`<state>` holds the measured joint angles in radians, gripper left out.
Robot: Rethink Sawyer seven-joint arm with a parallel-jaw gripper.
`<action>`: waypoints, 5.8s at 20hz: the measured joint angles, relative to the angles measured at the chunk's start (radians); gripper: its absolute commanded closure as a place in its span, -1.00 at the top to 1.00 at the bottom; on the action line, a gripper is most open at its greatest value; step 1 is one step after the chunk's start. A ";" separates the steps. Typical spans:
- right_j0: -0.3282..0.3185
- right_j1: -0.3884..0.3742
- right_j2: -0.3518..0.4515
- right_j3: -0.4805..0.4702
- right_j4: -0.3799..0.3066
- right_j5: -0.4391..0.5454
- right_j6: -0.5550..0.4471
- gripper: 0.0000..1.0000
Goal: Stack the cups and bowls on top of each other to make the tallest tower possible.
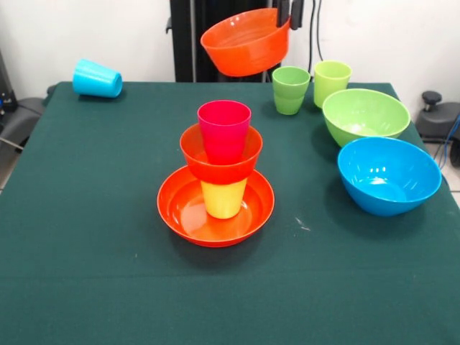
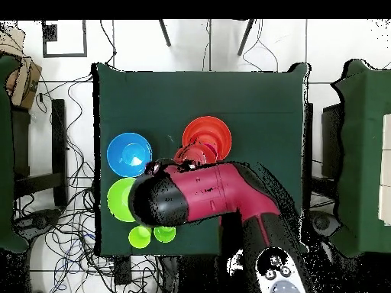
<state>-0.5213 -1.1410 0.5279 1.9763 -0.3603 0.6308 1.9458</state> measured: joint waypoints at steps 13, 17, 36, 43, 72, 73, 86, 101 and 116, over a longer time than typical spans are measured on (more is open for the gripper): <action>0.153 -0.002 -0.118 -0.052 0.000 0.049 0.000 -1.00; 0.175 0.016 -0.158 -0.052 -0.001 0.048 0.000 -1.00; 0.214 0.124 -0.321 -0.056 -0.021 0.033 0.000 -1.00; 0.217 0.111 -0.345 -0.056 -0.021 0.033 0.000 -1.00; 0.240 0.090 -0.361 -0.125 -0.021 0.033 0.000 -1.00; 0.245 0.093 -0.364 -0.131 -0.021 0.033 0.000 -1.00; 0.278 0.116 -0.398 -0.176 -0.021 0.033 0.000 -1.00; 0.300 0.160 -0.420 -0.199 -0.021 0.033 0.000 -1.00; 0.340 0.162 -0.461 -0.200 -0.020 0.033 0.000 -1.00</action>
<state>-0.1815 -0.9793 0.0666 1.7765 -0.3803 0.6636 1.9462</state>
